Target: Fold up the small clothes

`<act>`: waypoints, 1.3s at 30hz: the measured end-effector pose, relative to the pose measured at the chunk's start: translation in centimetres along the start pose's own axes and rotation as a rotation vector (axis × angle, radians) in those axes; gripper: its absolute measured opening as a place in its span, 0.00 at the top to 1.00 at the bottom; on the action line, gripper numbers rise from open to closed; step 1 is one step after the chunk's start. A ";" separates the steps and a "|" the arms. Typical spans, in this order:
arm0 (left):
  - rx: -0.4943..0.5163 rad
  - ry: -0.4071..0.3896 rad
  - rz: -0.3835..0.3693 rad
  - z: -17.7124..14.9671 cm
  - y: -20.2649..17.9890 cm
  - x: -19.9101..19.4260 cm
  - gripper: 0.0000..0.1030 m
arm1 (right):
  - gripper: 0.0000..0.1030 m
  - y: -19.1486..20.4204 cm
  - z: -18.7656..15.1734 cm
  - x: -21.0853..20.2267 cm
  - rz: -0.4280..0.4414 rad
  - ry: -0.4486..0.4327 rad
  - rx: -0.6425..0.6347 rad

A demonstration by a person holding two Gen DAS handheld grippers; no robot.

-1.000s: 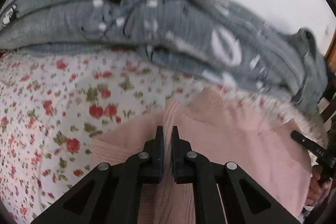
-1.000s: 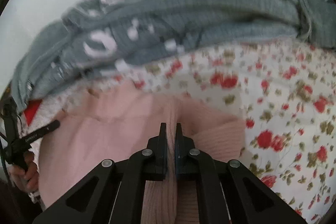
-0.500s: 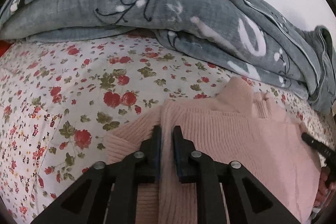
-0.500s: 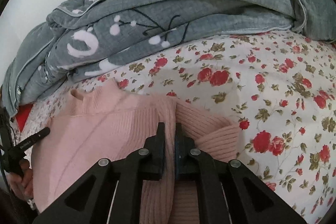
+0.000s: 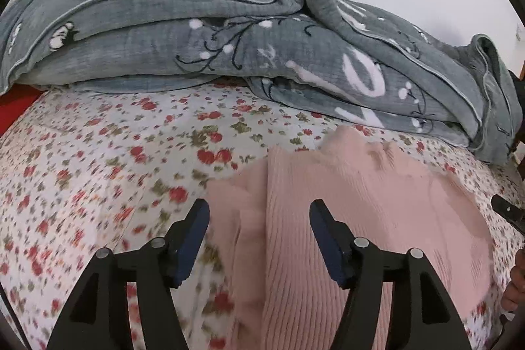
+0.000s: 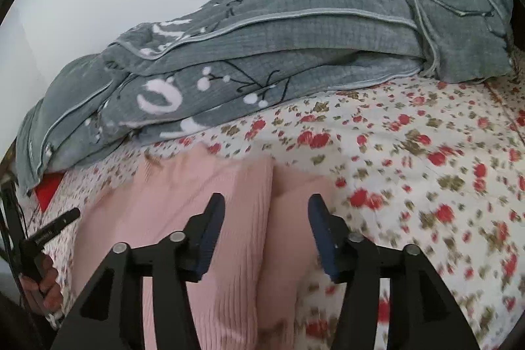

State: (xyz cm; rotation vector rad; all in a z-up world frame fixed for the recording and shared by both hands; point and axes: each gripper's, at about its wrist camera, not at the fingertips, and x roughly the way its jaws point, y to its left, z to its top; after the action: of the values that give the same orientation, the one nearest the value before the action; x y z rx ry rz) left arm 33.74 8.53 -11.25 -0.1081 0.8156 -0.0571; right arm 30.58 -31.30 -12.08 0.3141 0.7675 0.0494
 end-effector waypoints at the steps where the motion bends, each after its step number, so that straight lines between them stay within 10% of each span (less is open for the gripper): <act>1: -0.002 0.001 0.002 -0.4 0.2 -0.6 0.40 | 0.48 0.1 -0.5 -0.5 -0.009 0.001 -0.013; 10: -0.018 0.013 -0.025 -2.7 1.1 -2.9 0.35 | 0.45 0.4 -4.6 -2.4 -0.044 0.042 -0.051; 22: -0.149 0.148 -0.253 -5.3 3.3 1.4 0.30 | 0.41 0.2 -6.9 -0.5 -0.032 0.095 -0.016; 33: -0.114 0.157 -0.234 -3.2 2.2 4.4 0.30 | 0.38 -0.7 -4.6 2.6 -0.024 0.138 0.027; 39: -0.157 0.136 -0.251 -2.9 2.5 4.8 0.62 | 0.46 -0.5 -3.8 4.4 -0.010 0.150 0.034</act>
State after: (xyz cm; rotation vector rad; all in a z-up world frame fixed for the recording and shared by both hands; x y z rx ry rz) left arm 34.95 10.39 -16.96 -0.3578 0.9385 -0.2393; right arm 31.13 -30.13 -17.78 0.3418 0.9191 0.0512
